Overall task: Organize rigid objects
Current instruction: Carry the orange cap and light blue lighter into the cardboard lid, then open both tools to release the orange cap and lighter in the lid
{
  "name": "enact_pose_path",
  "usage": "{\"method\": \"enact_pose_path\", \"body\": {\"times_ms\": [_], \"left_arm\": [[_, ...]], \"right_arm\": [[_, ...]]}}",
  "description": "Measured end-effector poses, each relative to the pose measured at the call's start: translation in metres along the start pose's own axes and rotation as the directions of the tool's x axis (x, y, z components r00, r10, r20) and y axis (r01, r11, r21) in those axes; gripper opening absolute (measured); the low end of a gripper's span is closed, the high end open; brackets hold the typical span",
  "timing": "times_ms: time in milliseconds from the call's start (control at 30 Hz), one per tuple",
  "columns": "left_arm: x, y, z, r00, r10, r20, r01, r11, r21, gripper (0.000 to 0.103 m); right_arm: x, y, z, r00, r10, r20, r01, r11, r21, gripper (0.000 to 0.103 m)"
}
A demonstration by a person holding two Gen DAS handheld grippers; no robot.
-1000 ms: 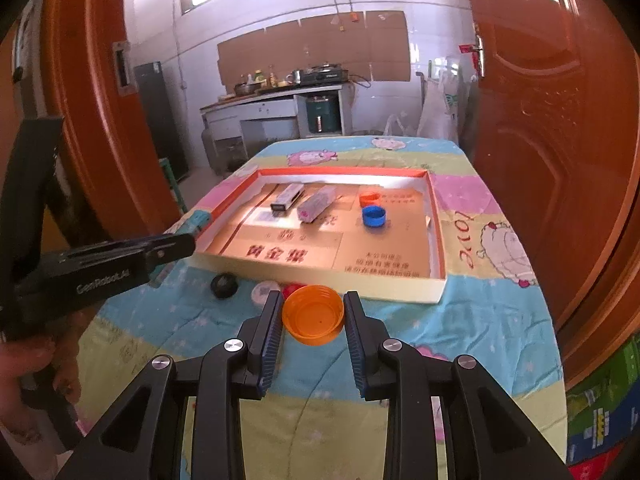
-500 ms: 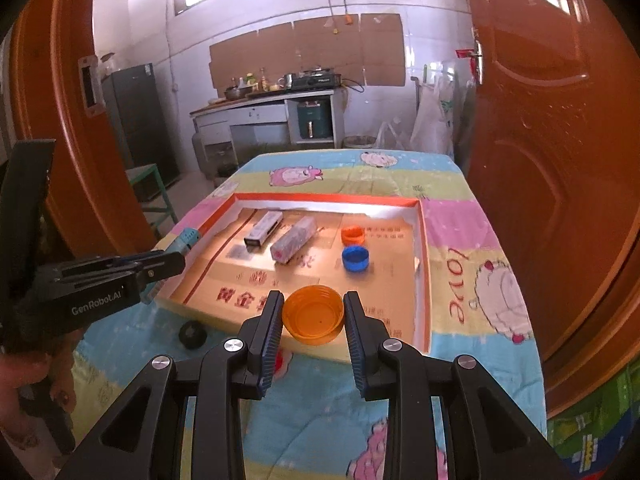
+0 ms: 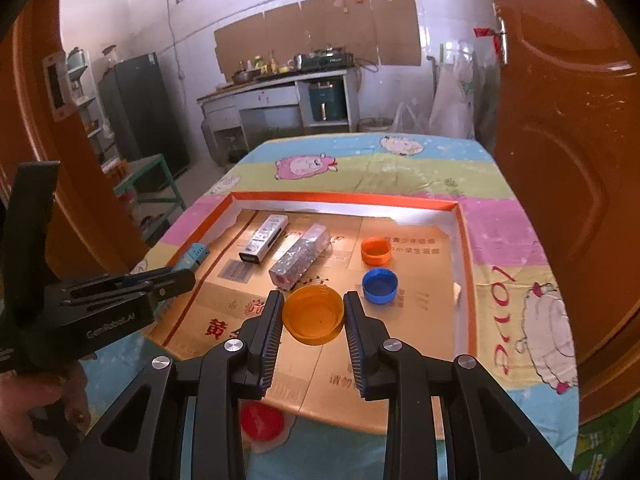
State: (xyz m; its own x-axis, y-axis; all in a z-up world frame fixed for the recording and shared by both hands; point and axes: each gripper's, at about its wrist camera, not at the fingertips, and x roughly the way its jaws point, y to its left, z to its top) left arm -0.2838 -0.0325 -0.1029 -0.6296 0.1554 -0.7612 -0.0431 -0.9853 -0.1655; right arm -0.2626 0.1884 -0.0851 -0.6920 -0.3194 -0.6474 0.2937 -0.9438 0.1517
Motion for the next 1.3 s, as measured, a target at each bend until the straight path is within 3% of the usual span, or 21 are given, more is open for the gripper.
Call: {"method": "enact_pose_path", "body": {"times_ms": [700,1300], "left_arm": [[0.046,0.018,0.014,0.998,0.024,-0.060,-0.025,0.999,-0.024,0.023],[0.052,0.016,0.012,0.999,0.036,-0.031,-0.036,0.999,0.000,0.023]], "right_arm": [[0.063,-0.006,0.000,0.994,0.013,-0.104,-0.015,1.000,-0.014,0.031],[0.081,-0.008,-0.006,0.990,0.004,-0.141,-0.006,1.000,-0.017,0.031]]}}
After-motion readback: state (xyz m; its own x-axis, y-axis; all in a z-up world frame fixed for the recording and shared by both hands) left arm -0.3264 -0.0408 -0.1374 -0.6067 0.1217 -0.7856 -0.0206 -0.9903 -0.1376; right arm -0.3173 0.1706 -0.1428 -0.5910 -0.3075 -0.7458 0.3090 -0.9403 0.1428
